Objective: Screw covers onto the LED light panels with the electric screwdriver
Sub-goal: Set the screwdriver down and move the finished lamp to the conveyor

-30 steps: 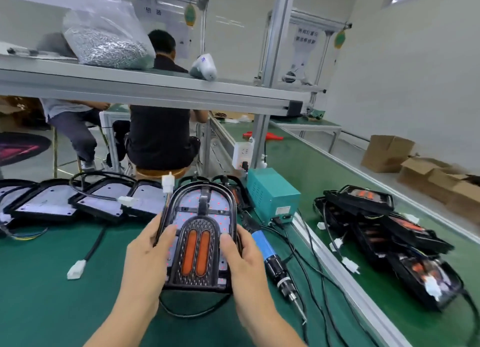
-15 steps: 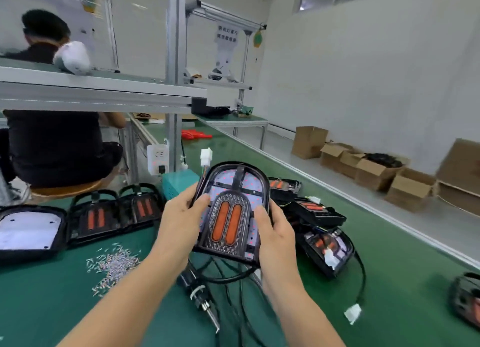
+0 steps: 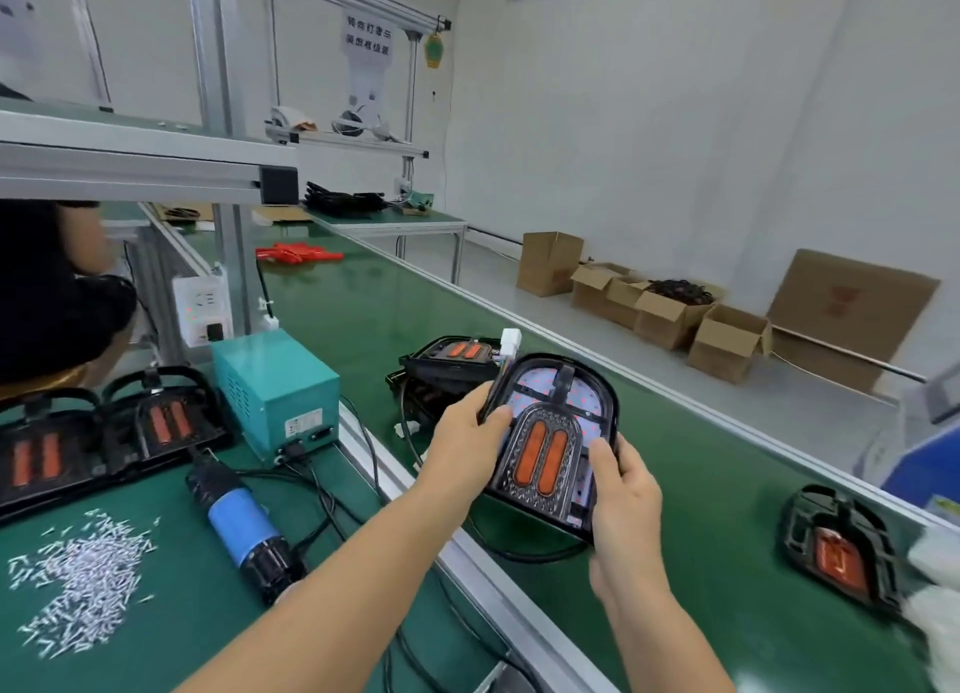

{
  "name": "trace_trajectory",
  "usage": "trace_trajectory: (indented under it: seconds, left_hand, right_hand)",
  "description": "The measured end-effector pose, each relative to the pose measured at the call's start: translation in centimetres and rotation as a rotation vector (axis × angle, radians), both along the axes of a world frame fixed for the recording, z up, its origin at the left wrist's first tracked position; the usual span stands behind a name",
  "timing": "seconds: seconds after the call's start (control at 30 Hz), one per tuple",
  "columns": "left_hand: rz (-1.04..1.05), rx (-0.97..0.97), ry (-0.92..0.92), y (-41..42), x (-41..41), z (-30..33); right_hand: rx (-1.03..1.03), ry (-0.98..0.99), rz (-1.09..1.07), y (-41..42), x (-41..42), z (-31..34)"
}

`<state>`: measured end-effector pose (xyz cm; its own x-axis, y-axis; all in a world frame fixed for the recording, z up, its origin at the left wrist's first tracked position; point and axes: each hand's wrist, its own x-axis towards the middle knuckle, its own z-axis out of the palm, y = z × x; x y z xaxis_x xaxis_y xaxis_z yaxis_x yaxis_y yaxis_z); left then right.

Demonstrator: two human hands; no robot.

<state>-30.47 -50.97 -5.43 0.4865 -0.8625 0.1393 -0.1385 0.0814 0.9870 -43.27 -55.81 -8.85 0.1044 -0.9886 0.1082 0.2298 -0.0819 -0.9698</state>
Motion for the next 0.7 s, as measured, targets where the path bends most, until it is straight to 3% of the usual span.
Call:
trace_trajectory:
  seconds: [0.27, 0.43, 0.53, 0.63, 0.7]
  left_hand:
    - [-0.039, 0.087, -0.108, -2.8, 1.0, 3.3]
    - [-0.022, 0.167, -0.330, -3.5, 2.1, 3.6]
    - [-0.015, 0.236, -0.504, -3.7, 2.7, 2.9]
    - [-0.043, 0.290, -0.639, -3.9, 3.1, 2.0]
    - [-0.055, 0.288, -0.767, -4.1, 3.3, 1.6]
  right_hand:
    - [0.095, 0.052, -0.120, -7.0, 1.1, 4.5]
    - [0.224, 0.188, -0.114, -10.3, 3.6, 5.1]
    - [0.320, 0.174, -0.067, -11.2, 4.6, 5.2]
    - [0.233, 0.492, -0.031, -12.5, 4.9, 5.1]
    - [0.281, 0.508, 0.008, -13.0, 4.4, 5.6]
